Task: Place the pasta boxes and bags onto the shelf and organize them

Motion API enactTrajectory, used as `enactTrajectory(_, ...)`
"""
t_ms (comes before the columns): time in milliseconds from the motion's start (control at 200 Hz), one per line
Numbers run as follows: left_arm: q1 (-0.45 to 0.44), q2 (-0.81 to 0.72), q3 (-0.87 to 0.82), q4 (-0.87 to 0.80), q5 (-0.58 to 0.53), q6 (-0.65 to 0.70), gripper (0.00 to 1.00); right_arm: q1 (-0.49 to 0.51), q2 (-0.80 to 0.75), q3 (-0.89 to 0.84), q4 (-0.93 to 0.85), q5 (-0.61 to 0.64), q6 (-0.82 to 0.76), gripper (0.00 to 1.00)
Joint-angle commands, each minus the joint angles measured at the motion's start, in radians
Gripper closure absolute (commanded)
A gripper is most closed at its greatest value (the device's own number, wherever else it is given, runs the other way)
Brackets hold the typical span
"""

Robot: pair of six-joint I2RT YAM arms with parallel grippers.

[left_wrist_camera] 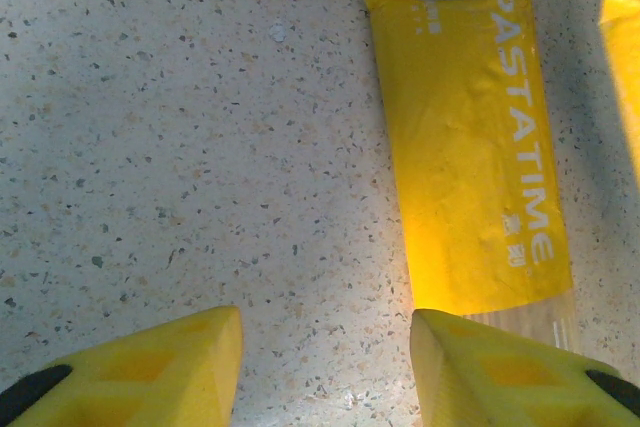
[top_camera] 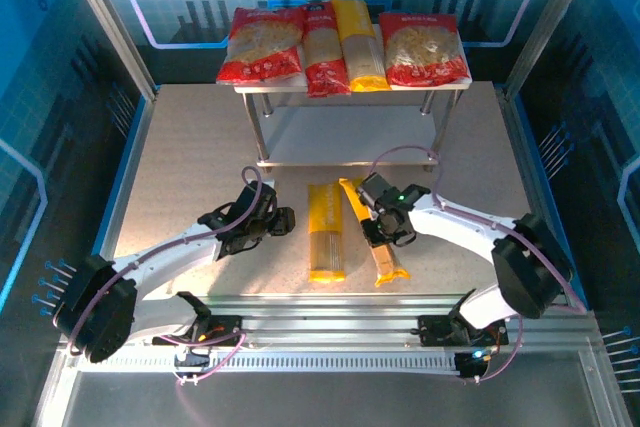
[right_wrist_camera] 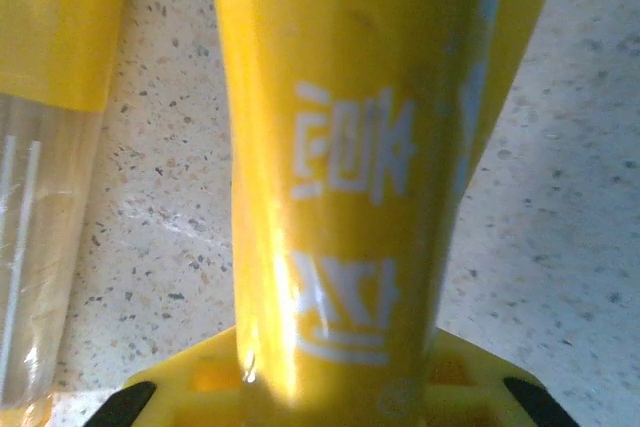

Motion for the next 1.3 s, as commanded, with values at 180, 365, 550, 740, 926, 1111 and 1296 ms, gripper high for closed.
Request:
enactTrajectory(180, 0.013, -0.013, 0.026, 0.002, 0.016, 0.014, 0.51, -0.12, 0.022, 0.263, 0.007, 0.116, -0.073, 1.0)
enactTrajectory(365, 0.018, -0.018, 0.028, -0.006, 0.019, 0.021, 0.51, -0.188, 0.123, 0.366, 0.085, 0.169, -0.118, 1.0)
enactTrajectory(550, 0.022, -0.032, 0.022, -0.013, 0.017, 0.018, 0.51, -0.23, 0.203, 0.426, 0.179, 0.253, -0.154, 1.0)
enactTrajectory(740, 0.026, -0.042, 0.016, -0.021, 0.013, 0.016, 0.51, -0.245, 0.239, 0.423, 0.289, 0.317, -0.177, 1.0)
enactTrajectory(926, 0.027, -0.039, 0.016, -0.022, 0.012, 0.013, 0.51, -0.249, 0.256, 0.432, 0.355, 0.343, -0.178, 1.0)
enactTrajectory(1111, 0.027, -0.023, 0.023, -0.02, 0.015, 0.012, 0.51, -0.251, 0.304, 0.456, 0.431, 0.387, -0.182, 1.0)
enactTrajectory(1296, 0.028, -0.022, 0.025, -0.024, 0.015, 0.012, 0.52, -0.256, 0.349, 0.481, 0.485, 0.406, -0.185, 1.0)
